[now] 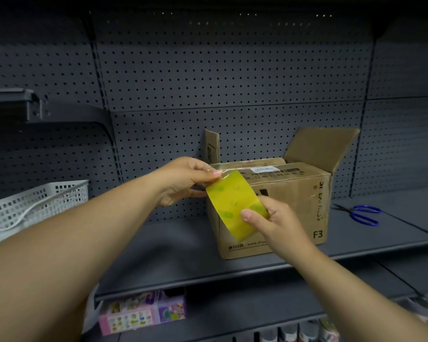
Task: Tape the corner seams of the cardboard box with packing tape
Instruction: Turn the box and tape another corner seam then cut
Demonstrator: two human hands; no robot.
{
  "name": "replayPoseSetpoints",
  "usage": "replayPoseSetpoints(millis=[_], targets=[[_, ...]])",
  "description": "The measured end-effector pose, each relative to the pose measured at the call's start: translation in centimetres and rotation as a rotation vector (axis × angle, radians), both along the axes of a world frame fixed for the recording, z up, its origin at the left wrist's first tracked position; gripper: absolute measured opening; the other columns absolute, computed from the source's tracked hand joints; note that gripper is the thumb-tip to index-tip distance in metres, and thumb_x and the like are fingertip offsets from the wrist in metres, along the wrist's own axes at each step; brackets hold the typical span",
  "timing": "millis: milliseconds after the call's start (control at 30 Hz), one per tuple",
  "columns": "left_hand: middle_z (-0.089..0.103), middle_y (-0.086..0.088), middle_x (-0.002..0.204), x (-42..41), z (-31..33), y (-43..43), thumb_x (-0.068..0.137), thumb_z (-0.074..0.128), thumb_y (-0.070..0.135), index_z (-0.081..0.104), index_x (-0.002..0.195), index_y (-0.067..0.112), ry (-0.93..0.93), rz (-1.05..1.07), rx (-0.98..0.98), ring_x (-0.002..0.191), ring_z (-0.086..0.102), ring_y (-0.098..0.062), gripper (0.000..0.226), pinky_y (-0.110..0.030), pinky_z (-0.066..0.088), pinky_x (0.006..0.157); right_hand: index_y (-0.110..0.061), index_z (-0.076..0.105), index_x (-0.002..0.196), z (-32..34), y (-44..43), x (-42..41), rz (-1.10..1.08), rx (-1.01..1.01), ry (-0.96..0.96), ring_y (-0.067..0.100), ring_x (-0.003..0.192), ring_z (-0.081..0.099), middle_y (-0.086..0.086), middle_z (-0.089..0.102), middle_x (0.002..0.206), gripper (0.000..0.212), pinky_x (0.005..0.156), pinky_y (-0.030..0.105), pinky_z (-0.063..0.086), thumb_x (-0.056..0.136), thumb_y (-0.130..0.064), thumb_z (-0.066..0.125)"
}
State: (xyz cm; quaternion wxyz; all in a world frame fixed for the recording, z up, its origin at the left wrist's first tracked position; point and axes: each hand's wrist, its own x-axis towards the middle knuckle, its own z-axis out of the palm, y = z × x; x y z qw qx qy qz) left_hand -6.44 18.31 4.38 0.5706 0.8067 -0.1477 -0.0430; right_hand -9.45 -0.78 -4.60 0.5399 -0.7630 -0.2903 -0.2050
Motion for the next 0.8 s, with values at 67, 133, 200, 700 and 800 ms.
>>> replayPoseSetpoints(millis=[67,133,200,700,800], targets=[[0.066,0.001,0.082,-0.1,0.0,0.1,0.085,0.062,0.022,0.066,0.090,0.009,-0.002,-0.017,0.017,0.077,0.061,-0.009,0.015,-0.019,0.053,0.064,-0.018,0.061,0.073,0.0,0.2,-0.3,-0.012,-0.011,-0.009,0.000,0.061,0.052,-0.006,0.058,0.069,0.042,0.055,0.016,0.040,0.067,-0.059,0.050],[0.066,0.001,0.085,-0.2,0.1,0.2,0.083,0.062,0.028,0.066,0.093,0.008,0.000,-0.047,0.021,0.082,0.060,-0.011,0.023,-0.020,0.052,0.066,-0.013,0.061,0.074,0.0,0.2,-0.4,-0.016,-0.016,-0.013,0.001,0.061,0.052,-0.005,0.058,0.068,0.047,0.055,0.017,0.040,0.068,-0.059,0.050],[0.066,-0.002,0.091,-0.2,0.2,0.2,0.073,0.057,0.048,0.065,0.093,0.007,0.062,-0.093,-0.041,0.089,0.061,-0.015,0.047,-0.025,0.052,0.076,-0.009,0.061,0.075,0.0,0.1,-0.6,-0.027,-0.028,-0.017,0.004,0.061,0.051,-0.004,0.058,0.068,0.052,0.055,0.019,0.040,0.069,-0.059,0.050],[0.055,0.012,0.085,-0.7,3.2,-1.2,0.086,0.062,0.020,0.069,0.086,0.013,-0.787,-0.081,0.623,0.079,0.054,0.001,0.009,-0.002,0.038,0.069,-0.021,0.059,0.099,0.0,-2.1,-0.3,-0.104,0.456,0.161,0.010,0.099,0.060,-0.003,0.064,0.102,0.041,0.089,0.023,0.047,0.081,-0.053,0.041],[0.053,0.016,0.093,-1.4,3.9,-1.2,0.083,0.065,0.019,0.071,0.085,0.015,-0.834,-0.163,0.651,0.088,0.051,0.007,0.007,0.001,0.036,0.075,-0.018,0.058,0.115,0.4,-1.9,1.4,0.016,0.500,0.426,0.020,0.115,0.056,0.004,0.062,0.121,0.061,0.102,0.036,0.042,0.078,-0.060,0.036]])
